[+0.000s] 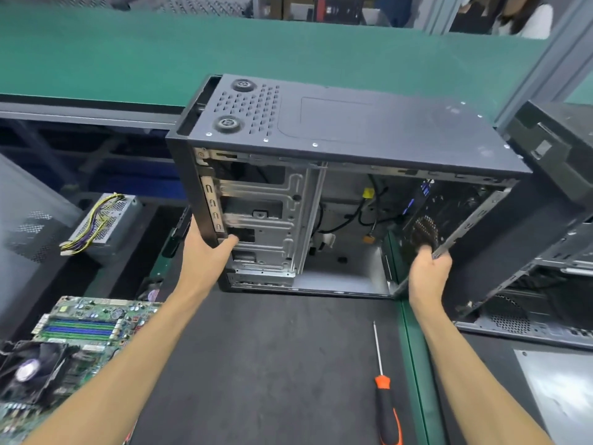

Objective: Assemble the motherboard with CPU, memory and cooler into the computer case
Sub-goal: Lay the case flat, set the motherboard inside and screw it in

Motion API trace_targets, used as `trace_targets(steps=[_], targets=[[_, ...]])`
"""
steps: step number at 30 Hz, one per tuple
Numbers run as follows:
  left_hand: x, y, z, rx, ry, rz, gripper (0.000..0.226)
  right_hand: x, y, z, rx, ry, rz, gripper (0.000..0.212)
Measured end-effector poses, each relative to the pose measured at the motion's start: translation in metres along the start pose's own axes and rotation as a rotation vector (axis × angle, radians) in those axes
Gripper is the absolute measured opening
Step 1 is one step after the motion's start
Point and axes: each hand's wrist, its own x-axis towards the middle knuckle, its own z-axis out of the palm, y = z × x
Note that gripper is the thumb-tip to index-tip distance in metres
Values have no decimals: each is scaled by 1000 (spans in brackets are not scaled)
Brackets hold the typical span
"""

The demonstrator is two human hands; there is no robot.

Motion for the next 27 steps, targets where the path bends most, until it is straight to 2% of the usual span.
trace_targets(steps=[5,10,16,22,27], targets=[[15,12,-6,30,-23,28,29,-1,-17,2,-11,-21,-51,29],[13,24,-26,118,-27,82,25,-12,-24,-9,-50,-51,-142,18],[-1,29,-61,146,-25,47,22,-37,-44,-21,-95,-118,-201,18],[-9,40,-101,159,0,37,17,-63,-71,-29,-199,-185,-271,29],[-10,48,-130,157,-58,-26,16,-74,-98,-32,-350,-261,-309,33]])
